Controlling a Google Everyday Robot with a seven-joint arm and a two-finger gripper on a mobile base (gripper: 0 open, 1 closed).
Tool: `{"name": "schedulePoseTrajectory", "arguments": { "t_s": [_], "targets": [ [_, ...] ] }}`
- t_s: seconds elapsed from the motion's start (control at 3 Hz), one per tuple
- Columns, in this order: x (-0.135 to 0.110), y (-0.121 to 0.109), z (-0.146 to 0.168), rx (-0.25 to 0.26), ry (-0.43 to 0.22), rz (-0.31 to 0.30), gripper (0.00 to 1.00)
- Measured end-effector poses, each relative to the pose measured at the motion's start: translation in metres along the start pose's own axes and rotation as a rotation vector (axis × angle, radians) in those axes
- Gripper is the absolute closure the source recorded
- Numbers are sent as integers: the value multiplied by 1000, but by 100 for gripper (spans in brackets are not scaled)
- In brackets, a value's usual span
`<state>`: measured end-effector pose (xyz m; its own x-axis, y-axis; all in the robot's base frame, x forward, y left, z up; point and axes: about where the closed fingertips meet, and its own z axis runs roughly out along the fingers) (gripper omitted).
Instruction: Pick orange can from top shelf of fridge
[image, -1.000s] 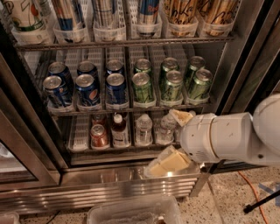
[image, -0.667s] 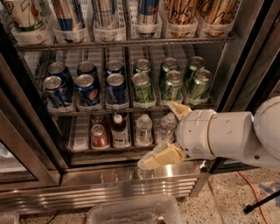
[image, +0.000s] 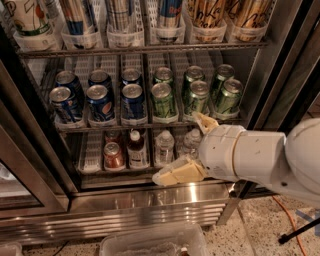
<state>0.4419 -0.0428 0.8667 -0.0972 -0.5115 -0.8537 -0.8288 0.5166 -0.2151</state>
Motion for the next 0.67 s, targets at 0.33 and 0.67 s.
{"name": "schedulePoseTrajectory", "arguments": {
  "t_s": [0.33, 0.67],
  "targets": [
    [13, -5, 10, 117, -95, 95, 0],
    [43, -23, 5, 254, -198, 234, 0]
  ]
}}
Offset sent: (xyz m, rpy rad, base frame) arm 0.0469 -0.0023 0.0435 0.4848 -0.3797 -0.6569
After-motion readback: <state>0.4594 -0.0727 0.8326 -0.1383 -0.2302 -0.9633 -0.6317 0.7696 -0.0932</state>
